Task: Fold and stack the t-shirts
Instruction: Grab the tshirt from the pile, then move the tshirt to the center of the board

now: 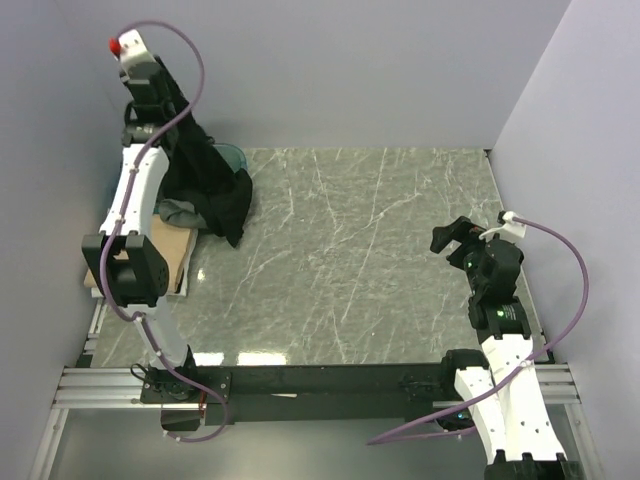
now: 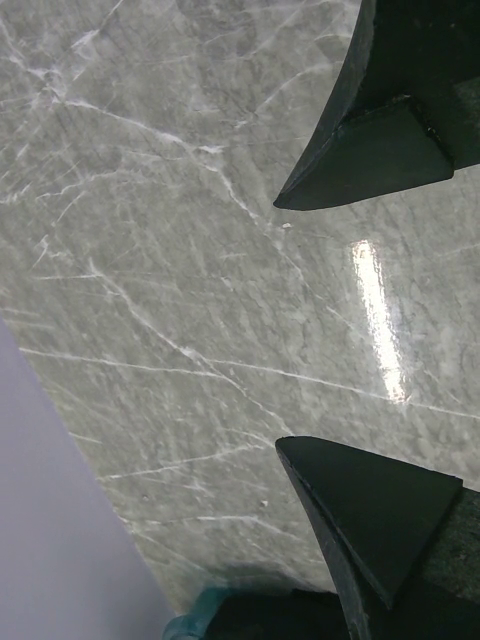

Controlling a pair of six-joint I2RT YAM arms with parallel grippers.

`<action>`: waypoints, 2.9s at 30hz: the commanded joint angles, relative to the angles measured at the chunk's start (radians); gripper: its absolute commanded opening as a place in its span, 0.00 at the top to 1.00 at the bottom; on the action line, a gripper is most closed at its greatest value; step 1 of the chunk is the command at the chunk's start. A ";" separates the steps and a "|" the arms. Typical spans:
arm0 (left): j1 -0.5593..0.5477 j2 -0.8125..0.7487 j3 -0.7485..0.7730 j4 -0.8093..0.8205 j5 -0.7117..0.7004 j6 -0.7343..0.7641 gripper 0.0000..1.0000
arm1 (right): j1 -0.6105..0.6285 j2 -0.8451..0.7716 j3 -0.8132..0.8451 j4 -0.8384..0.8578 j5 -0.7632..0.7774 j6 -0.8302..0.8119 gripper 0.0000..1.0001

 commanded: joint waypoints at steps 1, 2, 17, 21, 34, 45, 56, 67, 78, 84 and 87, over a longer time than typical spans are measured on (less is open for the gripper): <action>-0.013 -0.067 -0.103 0.013 -0.061 -0.066 0.50 | -0.005 0.002 0.006 0.058 0.014 -0.004 0.00; -0.011 -0.072 -0.141 -0.022 -0.099 -0.092 0.38 | -0.004 0.002 0.004 0.060 0.014 -0.006 0.00; -0.042 -0.185 -0.373 -0.232 0.137 -0.275 0.01 | -0.005 -0.015 -0.007 0.052 -0.005 0.004 0.00; -0.047 -0.121 -0.366 -0.310 0.087 -0.321 0.00 | -0.005 -0.009 0.002 0.037 -0.005 -0.001 0.00; -0.045 0.143 -0.226 -0.289 0.122 -0.296 0.09 | -0.005 -0.009 -0.001 0.038 -0.003 0.001 0.00; -0.045 0.414 0.034 -0.329 -0.035 -0.295 0.17 | -0.004 0.024 0.009 0.041 0.006 -0.001 0.00; -0.045 0.410 0.075 -0.285 -0.038 -0.298 0.94 | -0.004 0.054 0.015 0.050 0.008 -0.001 0.00; -0.045 0.008 -0.097 -0.157 0.138 -0.269 1.00 | -0.004 0.042 0.012 0.050 0.001 0.001 0.00; -0.037 -0.173 0.091 -0.125 0.282 -0.292 1.00 | -0.005 0.002 0.001 0.043 -0.003 0.002 0.00; -0.051 -0.316 0.012 0.082 0.607 -0.405 0.99 | -0.005 -0.019 -0.004 0.043 0.004 0.004 0.00; -0.104 -0.394 -0.074 0.184 0.718 -0.437 0.99 | -0.004 -0.028 -0.007 0.043 0.001 0.007 0.00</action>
